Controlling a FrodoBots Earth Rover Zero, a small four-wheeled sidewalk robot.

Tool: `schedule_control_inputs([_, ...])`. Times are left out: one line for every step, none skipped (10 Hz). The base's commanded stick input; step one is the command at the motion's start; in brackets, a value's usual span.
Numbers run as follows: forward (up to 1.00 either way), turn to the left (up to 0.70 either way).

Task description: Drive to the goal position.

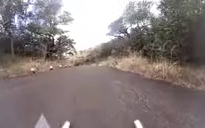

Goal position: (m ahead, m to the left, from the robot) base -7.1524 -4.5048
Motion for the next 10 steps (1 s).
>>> schedule_control_inputs([0.5,0.0])
schedule_control_inputs([0.5,0.0])
schedule_control_inputs([0.5,0.0])
schedule_control_inputs([0.5,0.0])
schedule_control_inputs([0.5,0.0])
schedule_control_inputs([0.5,0.0])
schedule_control_inputs([0.5,0.0])
schedule_control_inputs([0.5,0.0])
schedule_control_inputs([0.5,0.0])
schedule_control_inputs([0.5,0.0])
